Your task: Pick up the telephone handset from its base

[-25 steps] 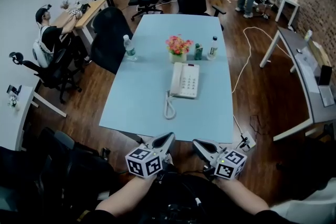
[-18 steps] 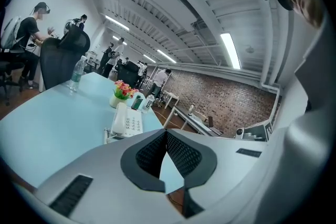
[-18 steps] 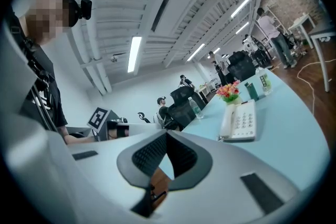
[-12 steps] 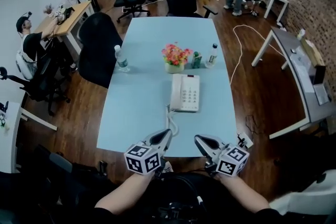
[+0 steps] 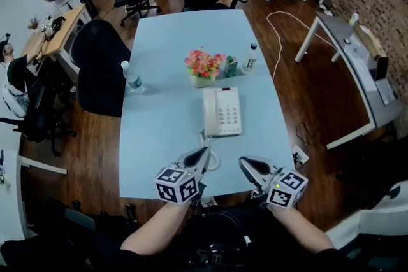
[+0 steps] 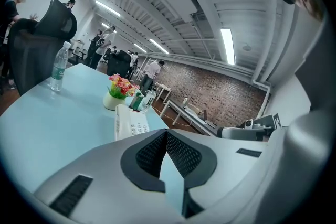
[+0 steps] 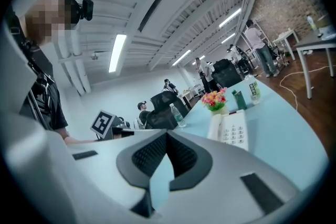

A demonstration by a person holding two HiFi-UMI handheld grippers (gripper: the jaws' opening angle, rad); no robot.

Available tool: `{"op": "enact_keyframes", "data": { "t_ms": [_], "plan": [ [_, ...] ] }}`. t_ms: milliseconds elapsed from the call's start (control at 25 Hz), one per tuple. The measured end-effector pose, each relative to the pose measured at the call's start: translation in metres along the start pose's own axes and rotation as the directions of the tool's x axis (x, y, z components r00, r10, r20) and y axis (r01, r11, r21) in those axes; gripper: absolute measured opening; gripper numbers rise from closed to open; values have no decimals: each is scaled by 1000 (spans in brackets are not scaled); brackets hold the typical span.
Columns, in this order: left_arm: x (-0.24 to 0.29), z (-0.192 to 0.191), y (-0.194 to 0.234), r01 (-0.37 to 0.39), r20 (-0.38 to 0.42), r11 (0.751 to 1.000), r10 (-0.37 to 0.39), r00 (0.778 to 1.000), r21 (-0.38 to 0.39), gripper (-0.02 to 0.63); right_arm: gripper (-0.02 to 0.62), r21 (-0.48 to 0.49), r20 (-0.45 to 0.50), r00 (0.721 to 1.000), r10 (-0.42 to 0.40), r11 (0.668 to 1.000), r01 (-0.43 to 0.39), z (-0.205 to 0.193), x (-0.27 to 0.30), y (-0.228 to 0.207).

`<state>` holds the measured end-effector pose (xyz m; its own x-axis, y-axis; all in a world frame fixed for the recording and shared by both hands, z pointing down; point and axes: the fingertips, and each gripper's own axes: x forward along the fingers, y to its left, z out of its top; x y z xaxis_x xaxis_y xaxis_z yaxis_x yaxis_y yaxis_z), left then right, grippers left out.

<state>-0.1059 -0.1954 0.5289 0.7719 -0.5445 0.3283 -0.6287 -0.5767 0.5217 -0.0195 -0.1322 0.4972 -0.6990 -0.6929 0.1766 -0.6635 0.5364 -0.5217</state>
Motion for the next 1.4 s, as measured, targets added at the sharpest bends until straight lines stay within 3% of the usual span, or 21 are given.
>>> {"op": "enact_keyframes", "data": {
  "t_ms": [280,400,440,480,560,680,840,960,1200,1400],
  "plan": [
    [41,20,44,-183,15,977,183,983,113,2,18,-11,-43,998,36,999,-36,10,14,-19],
    [70,30,57,-220,3,966,221,975,133,2,18,-22,-64,996,68,997,-70,18,19,-35],
    [79,32,59,-226,-2,965,228,974,130,42,18,-23,-72,994,78,997,-80,20,20,-40],
    [88,33,61,-234,-11,964,237,971,128,173,18,-24,-77,993,87,996,-89,24,20,-45],
    [108,36,68,-267,-26,953,273,962,140,201,18,-27,-76,991,107,994,-109,36,20,-55],
    [141,42,96,-356,-49,917,370,928,179,242,18,-27,-63,989,133,991,-134,52,19,-70],
    [185,34,146,-462,-132,856,499,857,234,261,18,7,-49,990,133,991,-133,57,10,-95],
    [205,24,169,-500,-197,830,548,813,245,262,18,29,-39,993,115,993,-114,58,2,-112],
    [224,18,185,-532,-230,806,587,777,259,265,18,51,-21,997,75,996,-73,61,-8,-136],
    [228,14,186,-541,-235,802,593,770,252,265,18,63,-20,999,50,997,-49,60,-13,-143]
  ]
}}
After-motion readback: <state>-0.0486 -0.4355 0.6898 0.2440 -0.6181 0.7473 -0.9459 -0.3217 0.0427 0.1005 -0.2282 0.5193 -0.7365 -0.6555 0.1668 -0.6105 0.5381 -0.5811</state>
